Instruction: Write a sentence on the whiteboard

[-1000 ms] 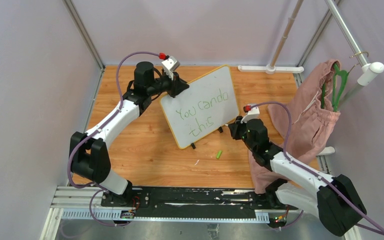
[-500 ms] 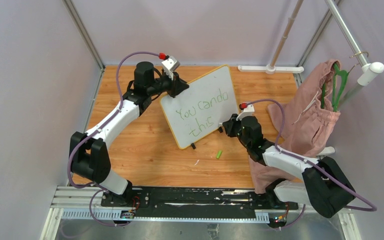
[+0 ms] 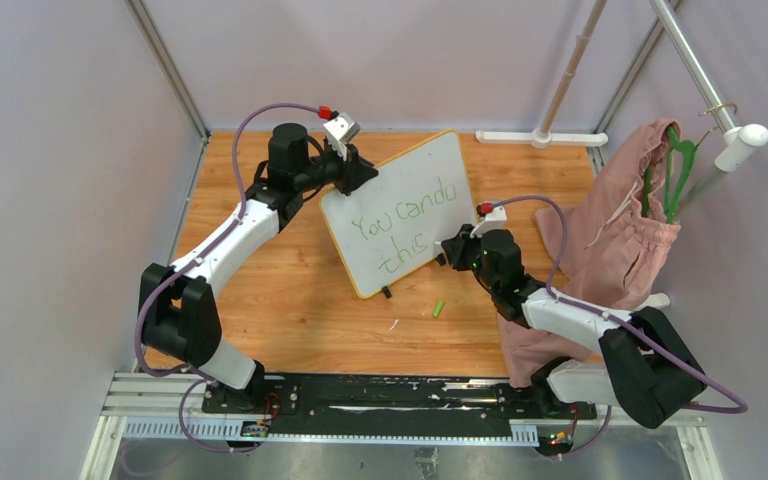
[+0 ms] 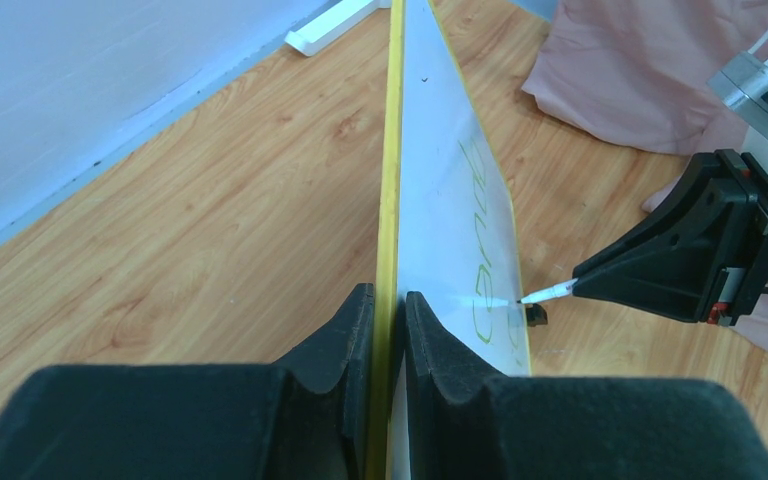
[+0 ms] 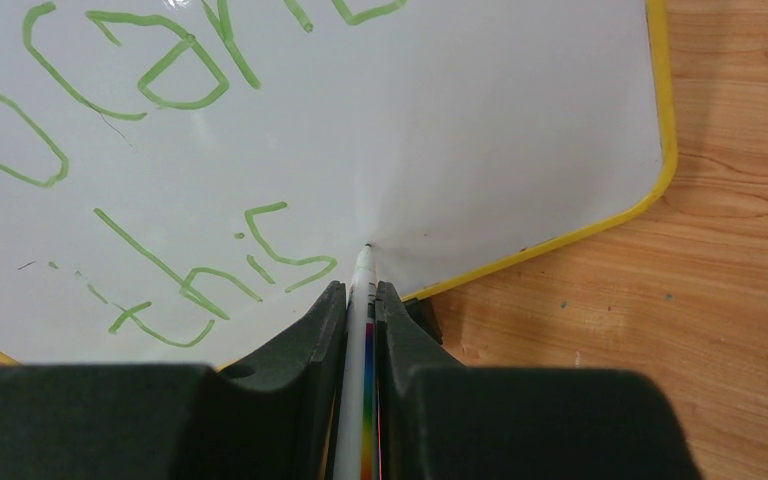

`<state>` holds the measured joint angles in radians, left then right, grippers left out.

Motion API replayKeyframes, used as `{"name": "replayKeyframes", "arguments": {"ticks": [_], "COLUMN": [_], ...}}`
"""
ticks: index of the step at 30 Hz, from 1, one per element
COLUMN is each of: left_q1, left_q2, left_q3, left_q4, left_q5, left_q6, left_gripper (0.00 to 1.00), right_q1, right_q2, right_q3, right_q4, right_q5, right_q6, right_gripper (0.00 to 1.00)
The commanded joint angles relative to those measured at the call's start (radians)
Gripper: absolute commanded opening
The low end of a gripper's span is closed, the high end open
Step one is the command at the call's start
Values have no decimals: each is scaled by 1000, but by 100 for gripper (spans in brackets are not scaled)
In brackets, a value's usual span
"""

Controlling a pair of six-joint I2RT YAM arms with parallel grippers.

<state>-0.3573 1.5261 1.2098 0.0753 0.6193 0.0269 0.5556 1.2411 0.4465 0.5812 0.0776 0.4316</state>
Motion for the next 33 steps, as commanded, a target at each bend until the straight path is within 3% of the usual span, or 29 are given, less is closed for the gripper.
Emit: {"name": "replayKeyframes", "arguments": {"ticks": [1, 33], "left_q1": [-43, -49], "left_q2": [23, 11], "left_q3": [-28, -33], "left_q4": [-138, -138], "left_q5": [31, 36], "left_q6": [11, 14], "left_gripper": [0, 0], "right_q1": [-10, -6], "right_q2": [1, 72], "right_q3": [25, 33], "right_q4": [32, 62], "right_q5": [-3, 13], "right_q6": [17, 27], "right_gripper": [0, 0]}}
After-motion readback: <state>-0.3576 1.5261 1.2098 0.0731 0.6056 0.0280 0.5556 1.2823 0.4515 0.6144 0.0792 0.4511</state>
